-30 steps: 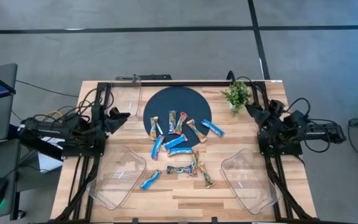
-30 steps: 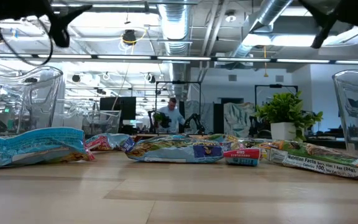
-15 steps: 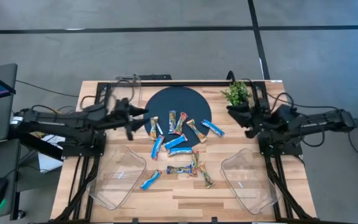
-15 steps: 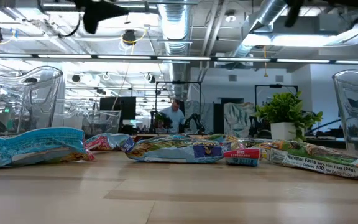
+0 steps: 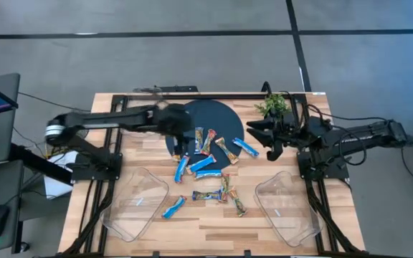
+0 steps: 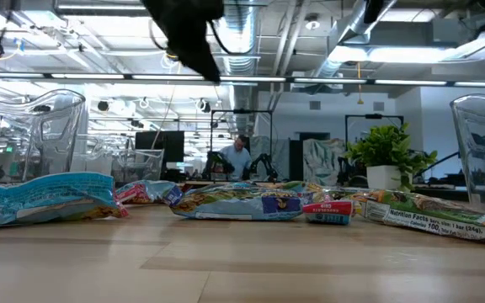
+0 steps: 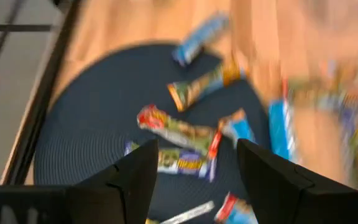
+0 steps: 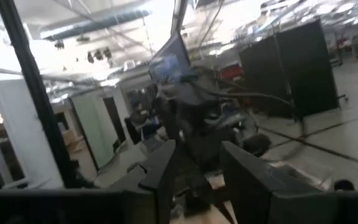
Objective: Pick and place Granola Bars by type
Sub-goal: Put the blue granola bar into the top transparent bin
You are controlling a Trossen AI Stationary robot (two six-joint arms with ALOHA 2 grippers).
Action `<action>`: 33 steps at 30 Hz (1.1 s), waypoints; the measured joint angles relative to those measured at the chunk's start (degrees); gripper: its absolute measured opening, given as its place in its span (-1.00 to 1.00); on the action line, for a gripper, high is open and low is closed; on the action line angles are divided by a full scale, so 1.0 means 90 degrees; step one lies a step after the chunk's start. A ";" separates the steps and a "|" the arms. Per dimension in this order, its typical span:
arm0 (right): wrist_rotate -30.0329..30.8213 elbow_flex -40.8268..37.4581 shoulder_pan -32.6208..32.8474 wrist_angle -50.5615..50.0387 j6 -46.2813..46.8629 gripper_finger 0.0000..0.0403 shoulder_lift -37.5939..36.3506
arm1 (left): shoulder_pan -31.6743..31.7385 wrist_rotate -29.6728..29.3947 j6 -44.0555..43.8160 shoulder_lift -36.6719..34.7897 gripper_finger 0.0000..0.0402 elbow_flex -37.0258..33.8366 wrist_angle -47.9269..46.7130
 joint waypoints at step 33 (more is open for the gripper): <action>0.0446 0.0011 0.0439 -0.1196 0.0460 -0.40 -0.0007 | 0.0479 -0.0217 -0.0696 0.3028 0.06 0.1518 -0.0885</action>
